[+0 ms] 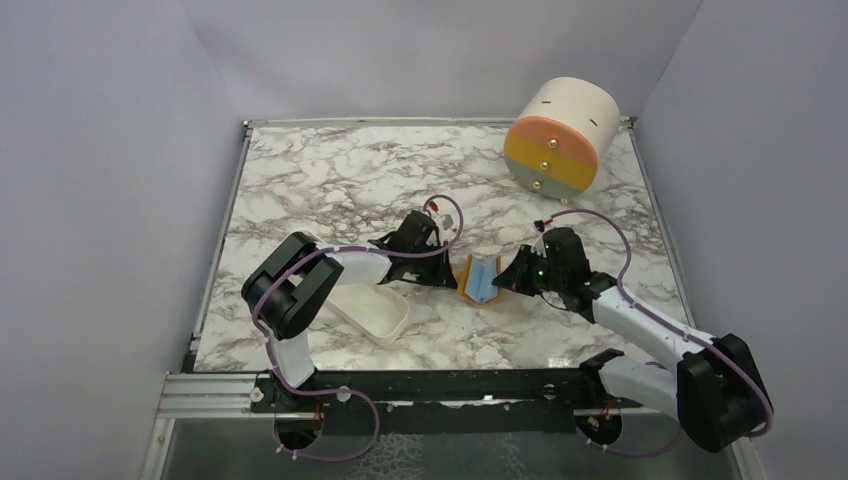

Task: Put the credit cards into the card holder
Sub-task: Open the card holder at the center of the board.

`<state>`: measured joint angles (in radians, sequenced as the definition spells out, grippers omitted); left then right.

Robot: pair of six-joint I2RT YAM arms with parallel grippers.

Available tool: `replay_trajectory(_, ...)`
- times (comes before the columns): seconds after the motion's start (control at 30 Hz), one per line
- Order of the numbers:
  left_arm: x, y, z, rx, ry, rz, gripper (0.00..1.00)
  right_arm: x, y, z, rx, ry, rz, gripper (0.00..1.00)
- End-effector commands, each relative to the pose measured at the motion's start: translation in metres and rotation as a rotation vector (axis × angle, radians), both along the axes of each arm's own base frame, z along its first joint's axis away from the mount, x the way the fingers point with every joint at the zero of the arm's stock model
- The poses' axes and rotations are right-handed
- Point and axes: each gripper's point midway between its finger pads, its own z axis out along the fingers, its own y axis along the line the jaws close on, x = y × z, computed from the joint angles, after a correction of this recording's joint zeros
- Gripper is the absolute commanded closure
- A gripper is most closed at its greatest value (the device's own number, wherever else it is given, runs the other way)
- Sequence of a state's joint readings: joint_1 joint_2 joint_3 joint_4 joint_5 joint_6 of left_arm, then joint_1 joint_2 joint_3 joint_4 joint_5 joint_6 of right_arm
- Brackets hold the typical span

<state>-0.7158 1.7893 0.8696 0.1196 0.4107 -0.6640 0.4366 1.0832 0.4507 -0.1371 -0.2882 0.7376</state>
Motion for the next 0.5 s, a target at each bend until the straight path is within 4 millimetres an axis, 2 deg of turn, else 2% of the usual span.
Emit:
replay_trajectory(0.0,0.000,-0.009,0.003,0.001,-0.005,-0.005,1.00,0.010,-0.003,0.001,-0.052,-0.015,-0.001,0.98)
replay_trajectory(0.13,-0.003,-0.011,-0.002,0.012,0.000,-0.009,1.00,0.009,-0.001,-0.002,-0.055,0.005,0.020,0.98)
replay_trajectory(0.27,-0.007,-0.012,-0.007,0.022,0.009,-0.015,1.00,0.009,-0.001,-0.001,-0.050,-0.002,0.014,0.81)
replay_trajectory(0.3,-0.008,-0.012,-0.008,0.026,0.011,-0.014,1.00,0.009,-0.001,-0.001,-0.048,-0.001,0.015,0.81)
replay_trajectory(0.33,-0.007,-0.012,-0.008,0.026,0.010,-0.013,1.00,0.009,0.000,-0.002,-0.046,-0.001,0.020,0.81)
replay_trajectory(0.47,-0.007,-0.010,-0.010,0.035,0.008,-0.008,1.00,0.008,0.008,0.003,-0.013,-0.012,0.059,0.98)
